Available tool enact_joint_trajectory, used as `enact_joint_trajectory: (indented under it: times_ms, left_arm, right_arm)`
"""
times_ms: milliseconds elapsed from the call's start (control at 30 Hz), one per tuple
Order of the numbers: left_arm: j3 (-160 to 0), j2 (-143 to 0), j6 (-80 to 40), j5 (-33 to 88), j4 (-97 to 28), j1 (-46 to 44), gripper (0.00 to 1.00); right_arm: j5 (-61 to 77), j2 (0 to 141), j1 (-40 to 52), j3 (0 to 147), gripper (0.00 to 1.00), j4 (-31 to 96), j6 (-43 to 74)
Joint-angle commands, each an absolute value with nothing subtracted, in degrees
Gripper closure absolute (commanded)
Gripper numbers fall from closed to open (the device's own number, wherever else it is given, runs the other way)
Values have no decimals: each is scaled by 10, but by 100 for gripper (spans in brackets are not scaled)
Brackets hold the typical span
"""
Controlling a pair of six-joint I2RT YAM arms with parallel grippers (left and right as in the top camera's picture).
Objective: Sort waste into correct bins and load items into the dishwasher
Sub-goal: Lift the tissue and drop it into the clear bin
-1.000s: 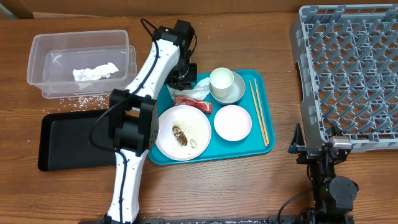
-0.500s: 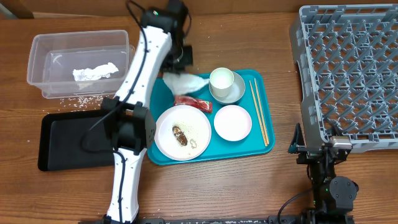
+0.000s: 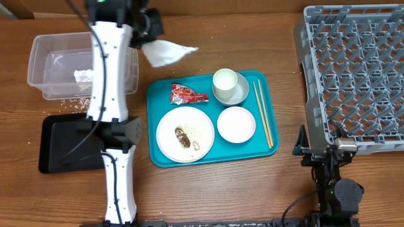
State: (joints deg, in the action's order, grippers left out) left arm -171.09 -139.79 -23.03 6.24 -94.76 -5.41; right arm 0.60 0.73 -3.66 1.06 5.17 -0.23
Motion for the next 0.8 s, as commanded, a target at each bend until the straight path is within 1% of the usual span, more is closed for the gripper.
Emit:
enact_joint_trajectory:
  times_ms: [0, 167, 300, 400, 433, 500, 533, 567, 633, 700, 767]
  left_arm:
    - [-1731, -1397, -258, 2, -954, -15, 96]
    - [-1722, -1397, -264, -77, -958, 42, 96]
    - [-1722, -1397, -269, -105, -957, 75, 96]
    - [-1722, -1399, -297, -109, -953, 104, 96]
    - [-1722, -1399, -302, -109, -953, 110, 94]
    - [-1722, -1399, -305, -109, -953, 120, 76]
    - [-1722, -1399, -305, -109, -953, 125, 65]
    - [-1722, -1399, -305, -109, -953, 128, 49]
    - [-1722, -1399, -305, -109, -953, 134, 25]
    - [-1722, -1399, -305, -108, -955, 137, 17]
    - [-1722, -1399, -305, -100, -961, 136, 15]
  right_arm:
    - [1, 2, -34, 4, 0, 48, -4]
    - [1, 2, -34, 4, 0, 48, -5]
    - [1, 2, -34, 4, 0, 48, -4]
    - [1, 2, -34, 4, 0, 48, -4]
    - [1, 2, -34, 4, 0, 48, -4]
    - [1, 2, -34, 4, 0, 48, -4]
    - [1, 2, -34, 4, 0, 48, -5]
    - [1, 2, -34, 4, 0, 48, -5]
    - [1, 2, -34, 4, 0, 48, -4]
    - [1, 2, -34, 4, 0, 48, -4]
    - [1, 2, -34, 4, 0, 48, -5]
